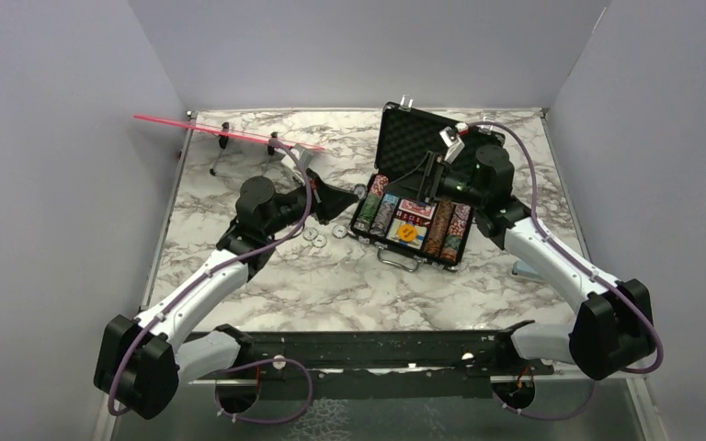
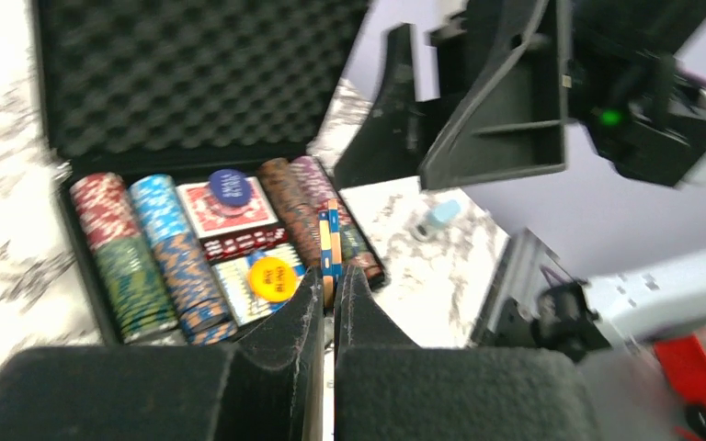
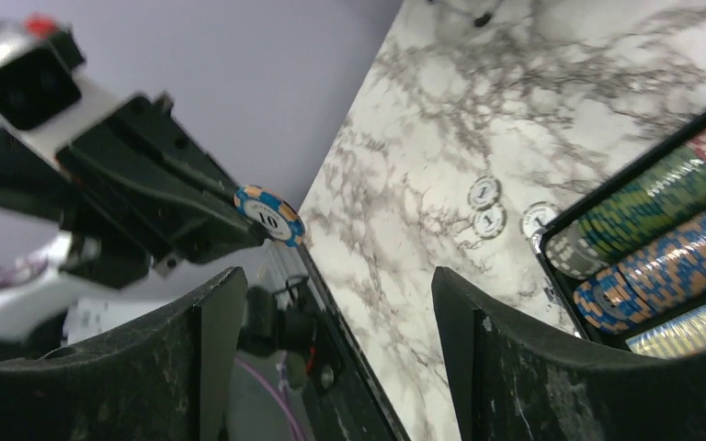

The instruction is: Pack up texas hold em set

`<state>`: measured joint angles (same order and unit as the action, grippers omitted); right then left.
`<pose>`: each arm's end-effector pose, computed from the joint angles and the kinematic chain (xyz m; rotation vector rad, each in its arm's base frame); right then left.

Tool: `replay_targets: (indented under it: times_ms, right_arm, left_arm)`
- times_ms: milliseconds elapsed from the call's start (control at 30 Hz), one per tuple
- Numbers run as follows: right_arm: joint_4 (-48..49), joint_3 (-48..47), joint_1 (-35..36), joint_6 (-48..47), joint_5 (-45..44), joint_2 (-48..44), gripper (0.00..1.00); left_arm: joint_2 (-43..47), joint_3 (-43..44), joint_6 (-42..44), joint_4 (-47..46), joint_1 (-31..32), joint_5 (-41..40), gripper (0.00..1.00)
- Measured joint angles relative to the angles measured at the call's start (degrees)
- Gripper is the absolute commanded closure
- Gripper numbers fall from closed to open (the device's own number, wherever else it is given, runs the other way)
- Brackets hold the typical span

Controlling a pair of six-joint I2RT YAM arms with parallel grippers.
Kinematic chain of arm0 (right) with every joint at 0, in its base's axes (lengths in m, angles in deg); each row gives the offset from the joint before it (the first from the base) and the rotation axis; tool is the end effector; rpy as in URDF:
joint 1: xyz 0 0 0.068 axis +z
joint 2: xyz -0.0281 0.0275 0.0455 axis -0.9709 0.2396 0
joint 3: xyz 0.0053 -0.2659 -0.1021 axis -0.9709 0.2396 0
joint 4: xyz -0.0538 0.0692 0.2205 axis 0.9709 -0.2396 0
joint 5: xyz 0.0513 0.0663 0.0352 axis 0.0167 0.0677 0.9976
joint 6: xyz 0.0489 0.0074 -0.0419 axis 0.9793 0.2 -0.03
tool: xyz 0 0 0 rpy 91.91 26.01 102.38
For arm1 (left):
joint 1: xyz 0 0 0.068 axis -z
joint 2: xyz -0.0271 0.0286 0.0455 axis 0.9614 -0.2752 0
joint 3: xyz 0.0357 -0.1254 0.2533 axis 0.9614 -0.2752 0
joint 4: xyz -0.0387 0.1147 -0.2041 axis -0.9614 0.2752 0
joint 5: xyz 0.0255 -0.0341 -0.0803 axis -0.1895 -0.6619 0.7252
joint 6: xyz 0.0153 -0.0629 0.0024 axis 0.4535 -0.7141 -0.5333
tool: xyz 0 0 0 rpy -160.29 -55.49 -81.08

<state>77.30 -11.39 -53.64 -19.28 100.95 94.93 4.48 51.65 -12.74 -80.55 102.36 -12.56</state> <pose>0.2458 0.1342 0.3287 -0.0837 1.9493 1.4150 0.1951 -0.1311 0.3268 0.3581 1.6547 -1.1537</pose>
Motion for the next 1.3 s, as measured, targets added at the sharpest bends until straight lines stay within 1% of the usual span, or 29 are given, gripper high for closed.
replay_targets:
  times_ms: [133,233,300,367,533,767,833,900,967,1000,1033,1067,1133,1200,1267,1300]
  right_arm:
    - [0.0,-1.4,-0.2,-8.5,11.8,-0.1,0.25]
    - [1.5,-1.6,0.0,-11.1,18.5,-0.1,0.31]
    - [3.5,-1.5,0.0,-11.3,21.6,-0.1,0.33]
    - [6.0,-1.4,0.0,-11.3,23.3,-0.2,0.34]
    - [11.5,-1.1,0.2,-9.8,25.5,-0.3,0.40]
    - [13.2,-1.5,2.5,-9.2,26.1,1.4,0.52]
    - [13.4,-1.5,3.1,-9.2,26.4,1.8,0.58]
    - [13.7,-1.5,3.4,-9.2,26.9,2.1,0.70]
    - [14.1,-1.5,3.6,-9.1,27.5,2.3,0.85]
    - [14.4,-1.5,3.7,-9.0,27.6,2.4,0.94]
    - [14.5,-1.5,3.7,-9.0,27.8,2.6,0.98]
    - [14.7,-1.5,3.7,-8.9,27.9,2.8,0.99]
    - [15.3,-1.5,3.7,-9.3,28.0,2.9,0.99]
    - [15.4,-1.5,3.7,-9.4,28.0,2.9,0.99]
    - [14.9,-1.5,3.7,-10.6,27.9,2.9,0.99]
    - [14.1,-1.5,3.7,-11.8,27.7,2.9,0.99]
  left_arm:
    - [-1.2,5.3,1.9,3.0,-0.7,10.3,1.00]
    - [-1.6,7.7,2.4,4.2,-0.7,16.3,1.00]
    - [-1.7,8.5,2.4,4.3,-0.7,19.9,1.00]
    - [-1.7,8.7,2.2,4.2,-0.7,22.1,1.00]
    - [-2.5,8.7,1.1,4.2,-0.7,25.4,1.00]
    - [-2.9,8.7,-0.3,3.7,-0.6,26.1,1.00]
    - [-2.9,8.7,-0.4,3.5,-0.6,26.1,1.00]
    - [-3.0,8.7,-0.5,3.3,-0.6,26.1,1.00]
    - [-3.0,8.7,-0.6,3.2,-0.6,26.1,1.00]
    - [-3.0,8.7,-0.8,3.1,-0.6,26.1,0.98]
    - [-3.0,8.7,-0.8,2.8,-0.7,26.3,0.94]
    - [-3.0,8.7,-1.1,2.6,-0.6,26.4,0.86]
    - [-3.2,8.7,-1.5,2.6,-0.6,26.4,0.63]
    - [-3.4,8.7,-1.2,2.4,-0.7,26.2,0.44]
    - [-3.5,8.7,-0.6,2.7,-0.9,25.6,0.33]
    - [-3.5,8.7,0.0,3.2,-0.9,24.8,0.31]
